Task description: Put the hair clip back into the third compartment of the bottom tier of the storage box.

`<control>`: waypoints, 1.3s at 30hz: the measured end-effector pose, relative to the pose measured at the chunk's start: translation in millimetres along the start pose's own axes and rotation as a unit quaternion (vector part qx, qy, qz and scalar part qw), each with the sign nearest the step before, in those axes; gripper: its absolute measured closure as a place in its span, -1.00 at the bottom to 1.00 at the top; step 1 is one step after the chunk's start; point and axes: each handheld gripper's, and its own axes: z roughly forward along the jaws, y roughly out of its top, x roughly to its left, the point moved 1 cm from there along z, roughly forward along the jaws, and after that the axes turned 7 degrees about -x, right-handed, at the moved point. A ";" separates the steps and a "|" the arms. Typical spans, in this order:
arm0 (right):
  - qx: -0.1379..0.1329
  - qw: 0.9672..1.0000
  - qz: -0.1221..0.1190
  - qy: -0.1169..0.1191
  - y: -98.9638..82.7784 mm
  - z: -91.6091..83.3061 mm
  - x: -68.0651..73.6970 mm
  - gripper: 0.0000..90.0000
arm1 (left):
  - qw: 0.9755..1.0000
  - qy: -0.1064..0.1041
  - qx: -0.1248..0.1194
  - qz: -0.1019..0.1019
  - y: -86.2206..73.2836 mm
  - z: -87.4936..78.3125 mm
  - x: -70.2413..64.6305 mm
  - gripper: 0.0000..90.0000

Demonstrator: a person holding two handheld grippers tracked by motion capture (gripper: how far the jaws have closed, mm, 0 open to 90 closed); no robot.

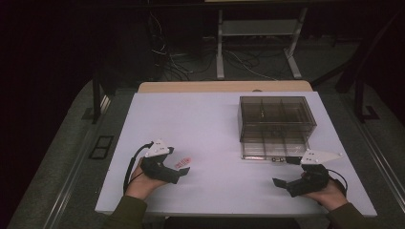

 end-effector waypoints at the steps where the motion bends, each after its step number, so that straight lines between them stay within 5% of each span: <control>1: 0.000 1.000 -0.001 0.000 0.0 -0.1 0.2 -0.96 | 1.000 0.000 -0.001 0.001 0.6 0.3 0.2 -0.87; 22: -0.003 1.000 0.003 0.001 -0.1 -0.4 0.2 -0.96 | 1.000 0.002 -0.003 -0.013 10.7 10.4 9.1 -0.62; 39: -0.004 1.000 -0.003 0.001 -0.7 -1.4 0.2 -0.96 | 1.000 0.006 0.002 -0.004 16.3 19.0 13.2 -0.44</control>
